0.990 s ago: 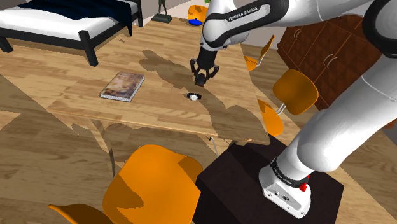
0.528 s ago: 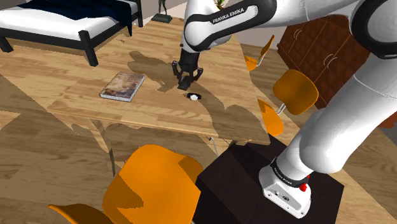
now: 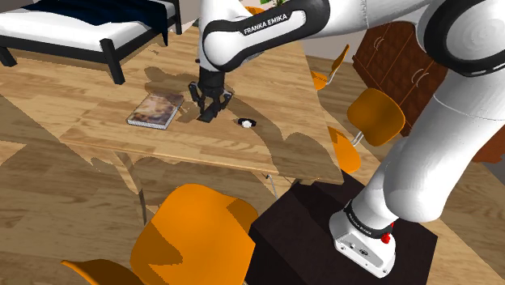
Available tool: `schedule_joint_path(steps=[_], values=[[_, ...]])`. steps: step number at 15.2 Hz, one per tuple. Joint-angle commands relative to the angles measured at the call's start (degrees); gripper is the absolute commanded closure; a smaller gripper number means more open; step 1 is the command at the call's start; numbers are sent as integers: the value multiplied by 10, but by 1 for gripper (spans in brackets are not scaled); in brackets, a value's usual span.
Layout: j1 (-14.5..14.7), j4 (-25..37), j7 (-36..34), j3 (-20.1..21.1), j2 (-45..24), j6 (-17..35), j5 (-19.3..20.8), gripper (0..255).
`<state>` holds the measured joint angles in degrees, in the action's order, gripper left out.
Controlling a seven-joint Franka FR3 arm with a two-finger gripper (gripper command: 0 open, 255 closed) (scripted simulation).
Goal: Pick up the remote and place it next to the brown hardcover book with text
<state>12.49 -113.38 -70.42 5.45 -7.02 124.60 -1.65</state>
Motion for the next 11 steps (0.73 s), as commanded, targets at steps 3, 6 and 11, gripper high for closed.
schedule_joint_path(steps=[3,6,11], values=[[25,51,-47,15,-48,-3,12,255],[26,39,-47,15,-57,18,14,255],[26,22,-48,14,-74,52,16,255]])
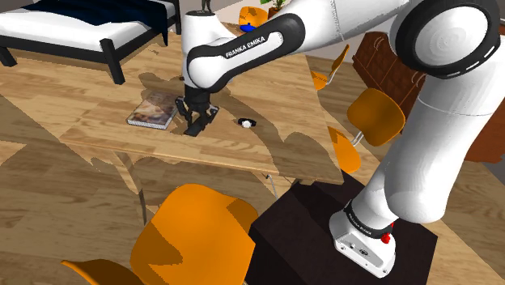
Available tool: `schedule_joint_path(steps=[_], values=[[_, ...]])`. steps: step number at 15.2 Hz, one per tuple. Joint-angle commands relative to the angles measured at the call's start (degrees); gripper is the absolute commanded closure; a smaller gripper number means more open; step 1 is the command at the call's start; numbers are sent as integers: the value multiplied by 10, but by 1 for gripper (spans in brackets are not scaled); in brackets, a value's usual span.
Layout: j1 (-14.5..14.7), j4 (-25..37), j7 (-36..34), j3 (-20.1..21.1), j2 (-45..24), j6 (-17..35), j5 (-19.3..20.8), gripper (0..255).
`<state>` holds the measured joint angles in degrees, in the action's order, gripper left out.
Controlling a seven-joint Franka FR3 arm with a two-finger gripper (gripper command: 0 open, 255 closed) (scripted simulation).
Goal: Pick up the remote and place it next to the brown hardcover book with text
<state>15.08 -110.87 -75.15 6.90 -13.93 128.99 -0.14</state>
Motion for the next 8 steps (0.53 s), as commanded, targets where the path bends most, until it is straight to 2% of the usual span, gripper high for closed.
schedule_joint_path(steps=[1,8], values=[[1,-6,-1,0,-9,15,1,255],[2,-20,-2,-1,-32,53,4,255]])
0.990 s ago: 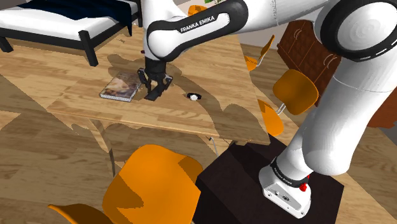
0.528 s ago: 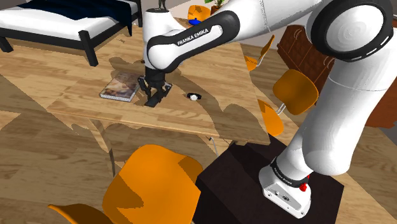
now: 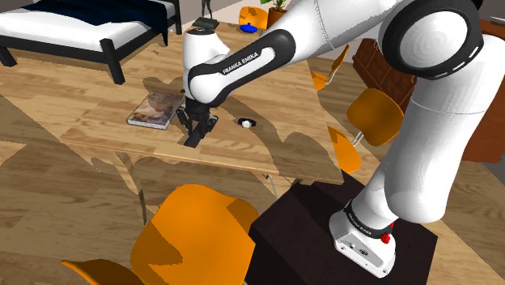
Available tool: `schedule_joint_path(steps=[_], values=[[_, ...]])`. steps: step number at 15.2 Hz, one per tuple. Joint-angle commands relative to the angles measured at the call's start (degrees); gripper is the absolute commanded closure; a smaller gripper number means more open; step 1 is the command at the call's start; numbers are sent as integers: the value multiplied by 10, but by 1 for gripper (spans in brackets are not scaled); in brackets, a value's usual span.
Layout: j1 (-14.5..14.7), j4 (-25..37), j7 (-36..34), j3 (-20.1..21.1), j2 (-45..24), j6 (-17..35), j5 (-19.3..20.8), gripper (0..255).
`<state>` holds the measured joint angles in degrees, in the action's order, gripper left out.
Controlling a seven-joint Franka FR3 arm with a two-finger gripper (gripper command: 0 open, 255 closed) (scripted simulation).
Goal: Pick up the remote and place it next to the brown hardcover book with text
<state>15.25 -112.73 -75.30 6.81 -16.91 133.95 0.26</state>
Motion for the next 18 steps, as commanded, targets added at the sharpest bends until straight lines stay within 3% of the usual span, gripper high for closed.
schedule_joint_path(steps=[1,6,7,12,16,18], values=[[0,-2,0,-1,-2,3,0,255],[0,-2,0,0,-2,3,0,255],[0,-2,0,0,-2,3,0,0],[0,-2,0,0,-2,3,0,0],[-3,16,4,1,41,-58,-6,0],[-3,16,4,1,41,-58,-6,0]])
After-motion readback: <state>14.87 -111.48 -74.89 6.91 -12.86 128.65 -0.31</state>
